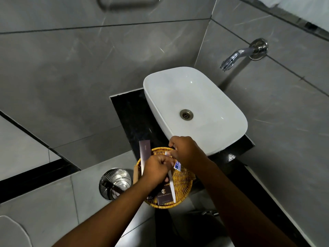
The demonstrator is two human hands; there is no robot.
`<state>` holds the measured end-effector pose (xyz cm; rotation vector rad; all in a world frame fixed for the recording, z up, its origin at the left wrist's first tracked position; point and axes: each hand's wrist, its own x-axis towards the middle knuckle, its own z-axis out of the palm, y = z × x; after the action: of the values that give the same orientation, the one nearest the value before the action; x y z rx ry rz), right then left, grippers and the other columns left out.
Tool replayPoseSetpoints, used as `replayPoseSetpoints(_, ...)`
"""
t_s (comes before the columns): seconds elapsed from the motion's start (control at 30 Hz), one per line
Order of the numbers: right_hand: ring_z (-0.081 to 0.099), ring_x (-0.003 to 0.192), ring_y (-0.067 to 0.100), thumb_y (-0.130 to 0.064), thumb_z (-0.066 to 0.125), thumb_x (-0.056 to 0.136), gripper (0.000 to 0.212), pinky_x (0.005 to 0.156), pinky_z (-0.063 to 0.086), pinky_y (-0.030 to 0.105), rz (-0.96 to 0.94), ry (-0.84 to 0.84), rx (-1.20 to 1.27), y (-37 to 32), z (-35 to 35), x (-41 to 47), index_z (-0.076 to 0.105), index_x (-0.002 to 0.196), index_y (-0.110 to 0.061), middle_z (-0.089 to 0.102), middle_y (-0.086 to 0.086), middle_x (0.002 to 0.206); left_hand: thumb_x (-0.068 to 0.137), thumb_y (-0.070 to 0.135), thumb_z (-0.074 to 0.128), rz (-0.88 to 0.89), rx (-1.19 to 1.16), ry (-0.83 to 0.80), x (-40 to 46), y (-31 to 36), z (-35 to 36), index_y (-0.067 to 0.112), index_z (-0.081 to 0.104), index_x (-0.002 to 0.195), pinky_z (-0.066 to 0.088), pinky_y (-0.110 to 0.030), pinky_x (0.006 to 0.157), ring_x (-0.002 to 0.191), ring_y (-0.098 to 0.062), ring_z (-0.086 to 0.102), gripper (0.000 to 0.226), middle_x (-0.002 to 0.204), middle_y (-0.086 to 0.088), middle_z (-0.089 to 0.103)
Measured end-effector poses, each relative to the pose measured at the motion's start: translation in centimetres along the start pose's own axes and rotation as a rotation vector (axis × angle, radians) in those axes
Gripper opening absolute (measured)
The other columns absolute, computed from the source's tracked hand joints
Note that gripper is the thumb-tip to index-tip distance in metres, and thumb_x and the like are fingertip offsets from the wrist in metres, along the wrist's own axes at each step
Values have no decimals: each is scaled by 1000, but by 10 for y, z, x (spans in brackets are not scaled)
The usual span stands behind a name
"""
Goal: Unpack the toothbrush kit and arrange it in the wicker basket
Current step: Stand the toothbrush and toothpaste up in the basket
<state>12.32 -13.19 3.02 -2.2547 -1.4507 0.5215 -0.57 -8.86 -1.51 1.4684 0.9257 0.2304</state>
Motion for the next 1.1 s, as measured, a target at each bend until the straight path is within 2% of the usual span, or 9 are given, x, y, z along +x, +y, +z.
replayPoseSetpoints(0.1, 59, 70, 22, -23, 66, 85, 14, 63, 48, 36, -29, 4, 105, -5, 0, -4, 62, 86, -9, 67, 10, 77, 89, 10, 55, -71, -112, -244, -12, 16, -15, 22, 73, 79, 35, -16, 30, 31, -6, 52, 24, 49, 3, 68)
replayPoseSetpoints(0.23, 61, 75, 22, -22, 64, 87, 14, 70, 53, 42, -44, 50, 180, -9, 1, -10, 63, 91, -9, 69, 10, 82, 89, 13, 61, -79, -176, -318, -16, 22, -23, 14, 71, 85, 32, -15, 30, 31, -6, 50, 10, 46, 3, 66)
replayPoseSetpoints(0.37, 62, 85, 14, -26, 71, 83, 30, 76, 51, 28, 56, 181, 314, -11, 4, -21, 65, 107, -9, 71, 6, 97, 85, 12, 69, -86, -227, -291, -18, 19, -19, 14, 72, 78, 30, -15, 29, 33, -6, 50, 7, 53, 1, 69)
replayPoseSetpoints(0.5, 68, 73, 19, -22, 77, 76, 22, 69, 58, 37, 244, 290, 352, -7, 12, -40, 69, 89, -7, 73, 9, 81, 78, 13, 76, -97, -161, -101, -19, 9, -18, 5, 69, 80, 34, -18, 31, 34, -10, 53, 11, 55, -4, 68)
replayPoseSetpoints(0.67, 69, 66, 29, -19, 79, 74, 20, 63, 60, 43, 367, 254, 454, -11, 29, -50, 69, 77, -2, 72, 14, 71, 78, 2, 72, -4, -68, -12, -21, 3, -10, 13, 64, 70, 54, -28, 45, 44, -15, 63, 16, 53, -1, 69)
replayPoseSetpoints(0.77, 71, 67, 28, -21, 74, 78, 21, 66, 61, 40, 395, 242, 462, -11, 32, -49, 71, 81, -1, 73, 15, 73, 86, 8, 65, -33, -94, -77, -22, 2, -12, 15, 68, 76, 43, -21, 36, 49, -15, 67, 12, 59, 1, 74)
replayPoseSetpoints(0.87, 61, 51, 26, -16, 64, 80, 28, 54, 49, 33, 416, 213, 423, -6, 35, -50, 61, 63, 5, 64, 22, 58, 92, 13, 58, -78, -79, -149, -25, 1, -14, 16, 74, 90, 36, -18, 34, 51, -12, 69, 16, 70, -2, 78)
replayPoseSetpoints(0.97, 36, 42, 12, -7, 60, 78, 38, 45, 31, 24, 433, 166, 380, 3, 40, -53, 42, 45, -5, 43, 10, 43, 93, 11, 56, -127, -66, -132, -27, -2, -13, 17, 74, 97, 36, -18, 33, 46, -10, 65, 20, 79, -6, 78)
replayPoseSetpoints(1.1, 62, 63, 30, -2, 64, 77, 18, 63, 52, 34, 514, 92, 388, 15, 46, -53, 65, 66, 11, 67, 28, 70, 93, 11, 56, -150, -32, -134, -23, -5, -13, 21, 72, 98, 38, -17, 34, 45, -9, 64, 19, 88, -6, 77)
